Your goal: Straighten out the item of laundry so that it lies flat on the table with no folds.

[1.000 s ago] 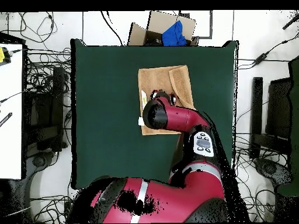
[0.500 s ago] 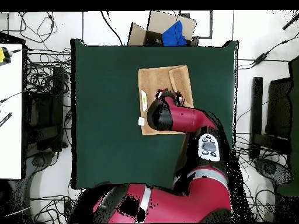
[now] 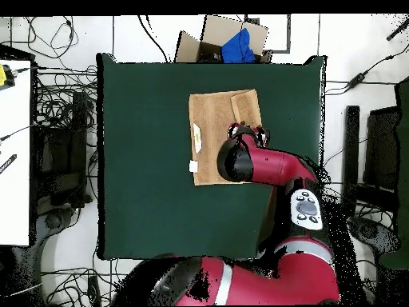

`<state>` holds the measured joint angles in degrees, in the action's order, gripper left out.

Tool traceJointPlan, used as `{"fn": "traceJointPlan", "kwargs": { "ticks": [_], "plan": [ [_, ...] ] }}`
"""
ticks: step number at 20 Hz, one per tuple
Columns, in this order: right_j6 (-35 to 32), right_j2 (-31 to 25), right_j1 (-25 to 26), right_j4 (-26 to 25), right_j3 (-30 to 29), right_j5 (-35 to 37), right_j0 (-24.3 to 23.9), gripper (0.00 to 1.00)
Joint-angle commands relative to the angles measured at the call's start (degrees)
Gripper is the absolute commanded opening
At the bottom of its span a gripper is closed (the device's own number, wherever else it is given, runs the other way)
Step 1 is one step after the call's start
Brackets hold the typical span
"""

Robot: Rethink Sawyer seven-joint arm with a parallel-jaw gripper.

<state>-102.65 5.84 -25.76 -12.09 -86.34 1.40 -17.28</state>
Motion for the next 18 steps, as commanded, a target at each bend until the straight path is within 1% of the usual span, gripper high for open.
{"fn": "traceJointPlan", "kwargs": {
  "ticks": [1, 4, 11, 18],
  "plan": [
    [-0.11, -4.74, -0.30, -4.28, 0.01, 4.81, -2.76, 1.00],
    [-1.17, -5.26, 0.03, -4.06, 0.08, 5.09, -3.31, 1.00],
    [-3.52, -5.78, 0.58, -3.11, -0.29, 3.47, -2.98, 1.00],
    [-4.48, -10.74, 1.01, -3.73, -0.22, -0.98, -5.72, 1.00]
  ]
}}
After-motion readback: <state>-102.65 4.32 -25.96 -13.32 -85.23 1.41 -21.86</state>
